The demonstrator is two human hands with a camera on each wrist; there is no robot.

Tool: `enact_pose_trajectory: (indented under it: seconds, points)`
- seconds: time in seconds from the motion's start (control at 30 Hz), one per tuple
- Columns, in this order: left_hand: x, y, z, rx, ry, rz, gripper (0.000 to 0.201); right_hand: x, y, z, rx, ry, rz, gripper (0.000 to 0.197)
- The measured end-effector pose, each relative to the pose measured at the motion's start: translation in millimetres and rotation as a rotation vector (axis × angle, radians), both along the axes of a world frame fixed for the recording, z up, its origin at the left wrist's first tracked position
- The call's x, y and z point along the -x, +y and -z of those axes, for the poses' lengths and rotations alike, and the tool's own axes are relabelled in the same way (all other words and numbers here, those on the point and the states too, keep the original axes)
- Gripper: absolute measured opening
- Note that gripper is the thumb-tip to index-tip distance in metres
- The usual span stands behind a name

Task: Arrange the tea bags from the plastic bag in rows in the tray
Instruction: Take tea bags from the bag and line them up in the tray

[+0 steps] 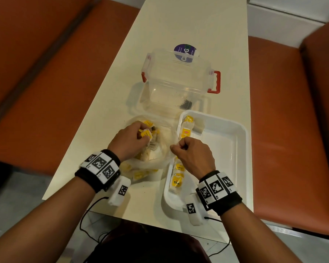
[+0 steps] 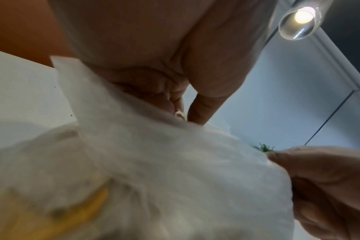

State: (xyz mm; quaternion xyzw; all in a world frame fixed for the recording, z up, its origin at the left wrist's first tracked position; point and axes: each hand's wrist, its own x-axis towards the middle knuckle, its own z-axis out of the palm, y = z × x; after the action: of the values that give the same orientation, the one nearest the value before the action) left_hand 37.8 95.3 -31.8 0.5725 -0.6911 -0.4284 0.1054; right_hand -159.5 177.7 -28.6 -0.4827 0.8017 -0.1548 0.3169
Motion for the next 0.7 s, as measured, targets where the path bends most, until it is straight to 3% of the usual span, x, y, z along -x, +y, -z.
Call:
enact_pose_trajectory:
  seconds: [0.13, 0.2, 0.27, 0.33, 0.5, 0.6, 0.7]
  points:
    - [-7, -6, -2, -0.027, 0.030, 0.040, 0.020, 0, 0, -1, 0.021, -0.006, -0.004, 0.028]
    - [-7, -6, -2, 0.028, -0.103, 0.155, 0.013, -1, 1, -2, 0.028, -0.009, -0.009, 0.029]
    - [-4, -3, -2, 0.095, -0.223, 0.242, 0.022, -1, 2, -3, 0.032, -0.015, -0.013, 0.029]
    - [0, -2, -2, 0.126, -0.259, 0.241, 0.027, 0, 2, -1, 0.032, -0.019, -0.013, 0.029]
    - [17, -7, -3, 0.209, -0.384, 0.277, 0.016, 0, 2, 1, 0.029, -0.030, -0.010, 0.027]
    - [31, -9, 1, 0.233, -0.496, 0.354, 0.034, -1, 1, 0, 0.029, -0.034, -0.010, 0.026]
    - [42, -9, 7, 0.332, -0.625, 0.407, 0.035, -1, 0, -1, 0.031, -0.042, -0.003, 0.025]
